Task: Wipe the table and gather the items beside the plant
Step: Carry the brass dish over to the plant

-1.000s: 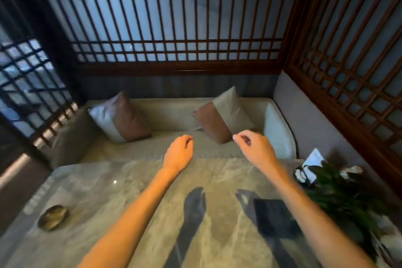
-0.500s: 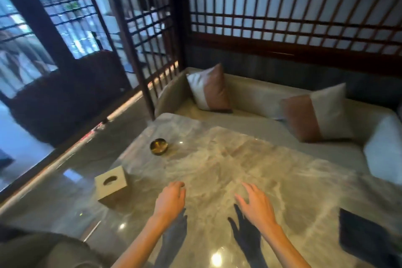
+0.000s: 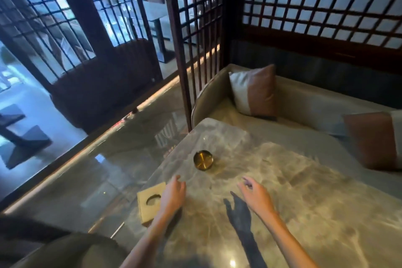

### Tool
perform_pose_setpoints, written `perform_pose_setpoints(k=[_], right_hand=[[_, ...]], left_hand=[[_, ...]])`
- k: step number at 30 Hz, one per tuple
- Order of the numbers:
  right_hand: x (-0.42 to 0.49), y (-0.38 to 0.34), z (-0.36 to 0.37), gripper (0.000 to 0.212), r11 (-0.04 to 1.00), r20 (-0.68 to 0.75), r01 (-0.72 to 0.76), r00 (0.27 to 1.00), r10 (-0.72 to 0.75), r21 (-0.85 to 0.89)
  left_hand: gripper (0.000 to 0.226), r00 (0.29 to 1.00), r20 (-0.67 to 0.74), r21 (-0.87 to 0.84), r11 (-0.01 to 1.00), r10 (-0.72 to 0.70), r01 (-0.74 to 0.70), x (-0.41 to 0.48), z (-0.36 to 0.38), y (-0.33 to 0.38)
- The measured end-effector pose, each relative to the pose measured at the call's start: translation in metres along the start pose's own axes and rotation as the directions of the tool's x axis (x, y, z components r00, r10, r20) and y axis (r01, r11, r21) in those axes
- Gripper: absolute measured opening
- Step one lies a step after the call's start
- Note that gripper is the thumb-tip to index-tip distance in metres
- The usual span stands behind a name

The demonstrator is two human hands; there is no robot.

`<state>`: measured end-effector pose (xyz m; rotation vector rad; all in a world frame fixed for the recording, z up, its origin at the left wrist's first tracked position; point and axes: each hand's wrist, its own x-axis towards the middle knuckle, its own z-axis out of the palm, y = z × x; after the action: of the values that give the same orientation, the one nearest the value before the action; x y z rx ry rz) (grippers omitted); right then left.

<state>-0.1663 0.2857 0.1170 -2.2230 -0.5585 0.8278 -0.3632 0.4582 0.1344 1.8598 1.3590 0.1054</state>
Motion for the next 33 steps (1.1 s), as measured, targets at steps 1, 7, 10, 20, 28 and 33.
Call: perform_pose_setpoints(k=[1,7,10,20,28,33], right_hand=[[0.019,-0.015,0.010,0.047,1.000,-0.007,-0.021,1.000,0.021,0.018],[0.125,-0.063,0.067,0.040,0.981,0.031,-0.184,0.983,0.183,0.063],[0.166,-0.063,0.087,0.038,0.962,0.039,-0.273,0.962,0.272,0.026],[0.239,-0.045,0.129,0.044,0.929,0.028,-0.370,0.929,0.370,-0.018],[0.260,-0.024,0.155,0.047,0.894,0.135,-0.419,0.906,0.400,0.159],[0.247,-0.022,0.136,0.044,0.863,0.107,-0.425,0.905,0.412,0.274]], left_hand=[[0.036,1.000,0.010,-0.023,0.999,-0.023,0.023,0.027,-0.005,0.001],[0.022,0.992,0.102,0.005,0.997,-0.074,0.074,0.166,0.005,-0.004],[0.024,0.979,0.159,0.050,0.992,-0.126,0.119,0.206,0.023,-0.006],[0.031,0.915,0.307,-0.088,0.950,-0.261,0.301,0.257,0.073,0.003],[0.024,0.928,0.262,-0.157,0.938,-0.263,0.310,0.280,0.097,-0.015],[0.022,0.946,0.250,-0.221,0.940,-0.205,0.261,0.263,0.107,-0.006]])
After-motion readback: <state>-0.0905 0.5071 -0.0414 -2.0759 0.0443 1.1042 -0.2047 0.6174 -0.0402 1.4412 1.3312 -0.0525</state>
